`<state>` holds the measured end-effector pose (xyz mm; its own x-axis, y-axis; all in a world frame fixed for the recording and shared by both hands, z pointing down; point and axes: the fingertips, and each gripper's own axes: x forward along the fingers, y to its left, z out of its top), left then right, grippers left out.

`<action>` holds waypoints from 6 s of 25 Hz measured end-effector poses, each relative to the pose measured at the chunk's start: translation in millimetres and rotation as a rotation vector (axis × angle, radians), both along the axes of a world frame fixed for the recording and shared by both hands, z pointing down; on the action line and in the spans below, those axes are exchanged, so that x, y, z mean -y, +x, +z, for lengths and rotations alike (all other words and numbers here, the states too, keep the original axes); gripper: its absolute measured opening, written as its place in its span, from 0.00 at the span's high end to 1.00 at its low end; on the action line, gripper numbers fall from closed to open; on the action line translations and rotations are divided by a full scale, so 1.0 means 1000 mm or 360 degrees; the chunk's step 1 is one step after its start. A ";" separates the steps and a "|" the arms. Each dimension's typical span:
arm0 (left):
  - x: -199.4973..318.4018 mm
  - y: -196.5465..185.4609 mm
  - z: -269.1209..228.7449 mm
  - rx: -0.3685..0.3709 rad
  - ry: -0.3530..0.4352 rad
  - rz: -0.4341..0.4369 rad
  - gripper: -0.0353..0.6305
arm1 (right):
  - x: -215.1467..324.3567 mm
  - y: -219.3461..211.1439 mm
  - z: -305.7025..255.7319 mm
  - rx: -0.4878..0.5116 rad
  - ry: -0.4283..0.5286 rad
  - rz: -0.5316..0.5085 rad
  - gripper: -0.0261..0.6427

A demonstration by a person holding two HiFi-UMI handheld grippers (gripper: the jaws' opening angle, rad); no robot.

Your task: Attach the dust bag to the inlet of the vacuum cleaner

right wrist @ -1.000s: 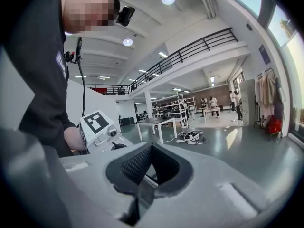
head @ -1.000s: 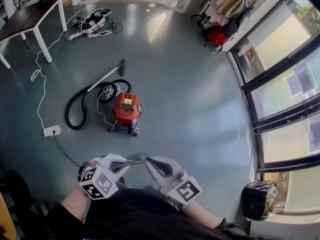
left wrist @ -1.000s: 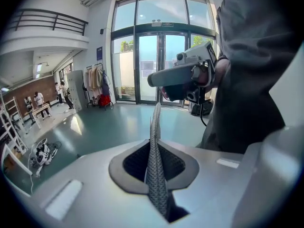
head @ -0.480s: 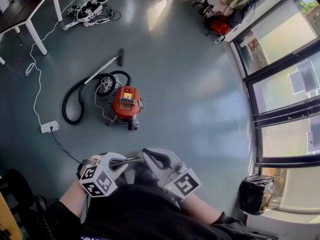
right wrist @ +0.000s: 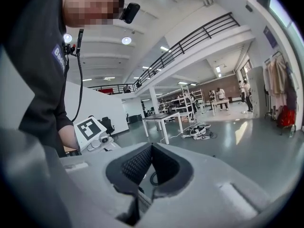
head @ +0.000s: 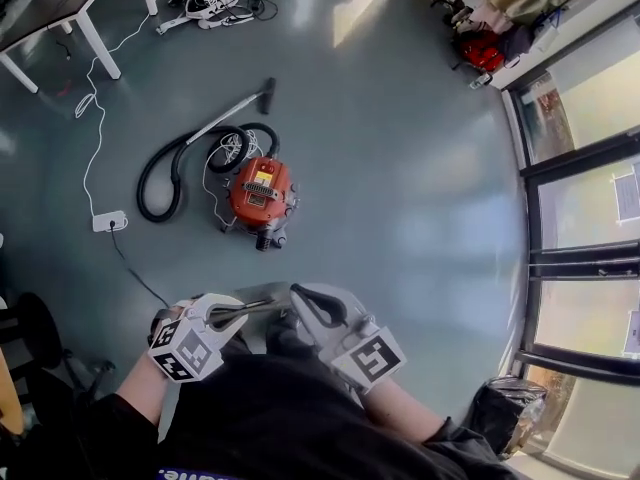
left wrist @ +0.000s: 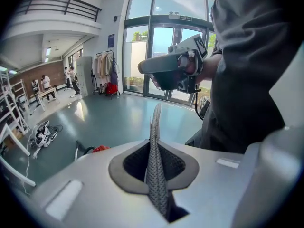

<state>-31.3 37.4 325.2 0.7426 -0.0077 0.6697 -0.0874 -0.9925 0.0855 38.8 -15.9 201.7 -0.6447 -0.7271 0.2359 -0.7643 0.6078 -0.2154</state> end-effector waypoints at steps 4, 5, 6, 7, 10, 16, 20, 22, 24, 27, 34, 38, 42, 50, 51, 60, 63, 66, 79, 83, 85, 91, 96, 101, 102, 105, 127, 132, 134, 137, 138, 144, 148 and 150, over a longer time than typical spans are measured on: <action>0.002 0.019 0.008 -0.0007 0.0054 -0.0034 0.88 | 0.004 0.027 0.015 0.0027 -0.0028 -0.0037 0.97; 0.002 0.022 0.012 -0.0003 0.0072 -0.0029 0.88 | 0.005 0.033 0.019 0.0030 -0.0034 -0.0041 0.97; 0.003 0.026 0.015 0.0004 0.0087 -0.0020 0.88 | 0.007 0.038 0.024 0.0032 -0.0042 -0.0040 0.97; 0.003 0.029 0.019 0.0012 0.0096 -0.0007 0.88 | 0.009 0.043 0.028 0.0035 -0.0050 -0.0035 0.97; 0.001 0.035 0.034 0.0036 0.0100 0.0038 0.88 | 0.012 0.057 0.045 0.0018 -0.0077 -0.0007 0.97; 0.005 0.032 0.070 0.0045 0.0117 0.0104 0.88 | 0.021 0.055 0.084 0.0003 -0.0123 0.0060 0.97; 0.017 0.025 0.092 0.0020 0.0125 0.0111 0.88 | 0.026 0.041 0.110 0.0018 -0.0143 0.0090 0.97; 0.023 0.024 0.102 0.0010 0.0132 0.0123 0.88 | 0.028 0.039 0.126 0.0007 -0.0155 0.0119 0.97; 0.028 0.023 0.112 -0.0001 0.0141 0.0142 0.88 | 0.030 0.038 0.141 -0.0005 -0.0165 0.0140 0.97; 0.035 0.022 0.127 -0.0022 0.0146 0.0163 0.88 | 0.035 0.034 0.161 -0.0015 -0.0178 0.0157 0.97; 0.043 0.022 0.166 -0.0053 0.0137 0.0215 0.88 | 0.056 0.034 0.198 -0.0055 -0.0182 0.0181 0.97; 0.045 0.022 0.196 -0.0048 0.0129 0.0224 0.88 | 0.068 0.035 0.222 -0.0077 -0.0170 0.0185 0.97; 0.050 0.023 0.223 -0.0051 0.0125 0.0224 0.88 | 0.080 0.035 0.246 -0.0076 -0.0160 0.0191 0.97; 0.060 0.031 0.273 -0.0062 0.0136 0.0234 0.88 | 0.095 0.034 0.296 -0.0086 -0.0134 0.0176 0.97; 0.061 0.032 0.280 -0.0064 0.0135 0.0236 0.88 | 0.096 0.034 0.303 -0.0087 -0.0130 0.0173 0.97; 0.071 0.033 0.341 -0.0079 0.0095 0.0288 0.88 | 0.106 0.036 0.361 -0.0118 -0.0108 0.0156 0.97; 0.075 0.033 0.362 -0.0088 0.0095 0.0279 0.88 | 0.108 0.037 0.382 -0.0142 -0.0098 0.0143 0.97; 0.074 0.033 0.379 -0.0111 0.0083 0.0301 0.88 | 0.112 0.038 0.401 -0.0166 -0.0078 0.0127 0.97; 0.087 0.042 0.439 -0.0142 0.0142 0.0384 0.88 | 0.127 0.043 0.463 -0.0221 0.0051 0.0067 0.97; 0.091 0.042 0.441 -0.0157 0.0185 0.0408 0.88 | 0.133 0.042 0.470 -0.0188 0.0104 0.0054 0.97; 0.094 0.043 0.440 -0.0157 0.0204 0.0408 0.88 | 0.136 0.042 0.474 -0.0186 0.0119 0.0051 0.97; 0.095 0.047 0.459 -0.0089 0.0249 0.0431 0.88 | 0.141 0.050 0.478 -0.0176 0.0167 0.0067 0.97; 0.107 0.047 0.472 -0.0136 0.0205 0.0348 0.88 | 0.151 0.054 0.487 -0.0230 0.0198 0.0043 0.97; 0.115 0.048 0.475 -0.0172 0.0157 0.0305 0.87 | 0.172 0.057 0.505 -0.0355 0.0185 0.0004 0.97; 0.116 0.048 0.475 -0.0165 0.0157 0.0308 0.87 | 0.176 0.056 0.509 -0.0382 0.0181 -0.0017 0.97; 0.116 0.049 0.476 -0.0144 0.0166 0.0326 0.87 | 0.190 0.049 0.510 -0.0410 0.0189 -0.0088 0.89; 0.122 0.049 0.473 -0.0167 0.0105 0.0364 0.86 | 0.266 0.032 0.539 -0.0615 0.0237 -0.0445 0.75; 0.129 0.046 0.473 -0.0157 0.0098 0.0329 0.85 | 0.266 0.033 0.539 -0.0641 0.0232 -0.0441 0.75; 0.129 0.049 0.473 -0.0139 0.0102 0.0336 0.84 | 0.266 0.031 0.538 -0.0638 0.0236 -0.0430 0.75; 0.128 0.054 0.475 -0.0114 0.0085 0.0332 0.84 | 0.267 0.031 0.538 -0.0638 0.0238 -0.0396 0.75; 0.128 0.055 0.476 -0.0110 0.0066 0.0324 0.84 | 0.267 0.031 0.539 -0.0637 0.0236 -0.0388 0.75; 0.132 0.053 0.473 -0.0130 -0.0032 0.0215 0.86 | 0.267 0.032 0.539 -0.0654 0.0221 -0.0376 0.75; 0.143 0.046 0.473 -0.0185 -0.0108 0.0121 0.85 | 0.267 0.031 0.539 -0.0661 0.0225 -0.0371 0.75; 0.144 0.049 0.475 -0.0163 -0.0090 0.0141 0.85 | 0.267 0.031 0.540 -0.0664 0.0221 -0.0367 0.75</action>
<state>17.7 -106.5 799.9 0.8033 0.0964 0.5877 0.0122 -0.9892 0.1457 69.5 -283.1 741.3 -0.6638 -0.6193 0.4193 -0.6101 0.7727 0.1754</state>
